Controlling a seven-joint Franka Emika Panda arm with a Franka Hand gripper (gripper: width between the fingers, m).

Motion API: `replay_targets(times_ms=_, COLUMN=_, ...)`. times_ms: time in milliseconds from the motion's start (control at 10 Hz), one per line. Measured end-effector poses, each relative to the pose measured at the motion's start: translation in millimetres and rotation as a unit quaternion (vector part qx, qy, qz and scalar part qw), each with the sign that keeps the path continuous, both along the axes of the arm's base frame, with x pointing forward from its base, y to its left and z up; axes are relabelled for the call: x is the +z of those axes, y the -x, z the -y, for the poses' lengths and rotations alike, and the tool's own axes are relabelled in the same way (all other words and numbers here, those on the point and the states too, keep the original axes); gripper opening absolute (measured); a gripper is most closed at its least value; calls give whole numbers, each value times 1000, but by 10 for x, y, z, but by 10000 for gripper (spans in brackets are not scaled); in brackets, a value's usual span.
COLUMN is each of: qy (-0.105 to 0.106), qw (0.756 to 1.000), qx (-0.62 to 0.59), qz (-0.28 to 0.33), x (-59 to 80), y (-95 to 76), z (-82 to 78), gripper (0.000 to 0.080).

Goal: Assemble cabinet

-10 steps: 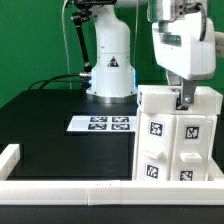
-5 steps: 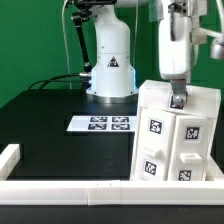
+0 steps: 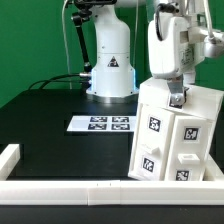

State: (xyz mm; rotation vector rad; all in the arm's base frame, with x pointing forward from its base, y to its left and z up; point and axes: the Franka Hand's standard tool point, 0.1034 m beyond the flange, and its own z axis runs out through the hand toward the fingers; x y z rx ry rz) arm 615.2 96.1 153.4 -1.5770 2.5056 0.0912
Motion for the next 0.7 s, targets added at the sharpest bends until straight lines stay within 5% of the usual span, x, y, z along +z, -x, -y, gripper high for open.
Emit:
replay_targets(times_ms=300, qy=-3, qw=1000, qx=13, qz=2, x=-1, y=4, z=-19, gripper=560)
replay_targets(times_ms=400, qy=-3, qw=1000, qx=16, qz=2, x=5, y=4, z=-28, gripper=711)
replay_targets(times_ms=500, qy=-3, qw=1000, qx=21, qz=4, x=18, y=3, z=-40, gripper=772)
replay_targets(times_ms=700, qy=-4, qw=1000, qx=30, qz=10, x=86, y=-11, z=-73, gripper=794)
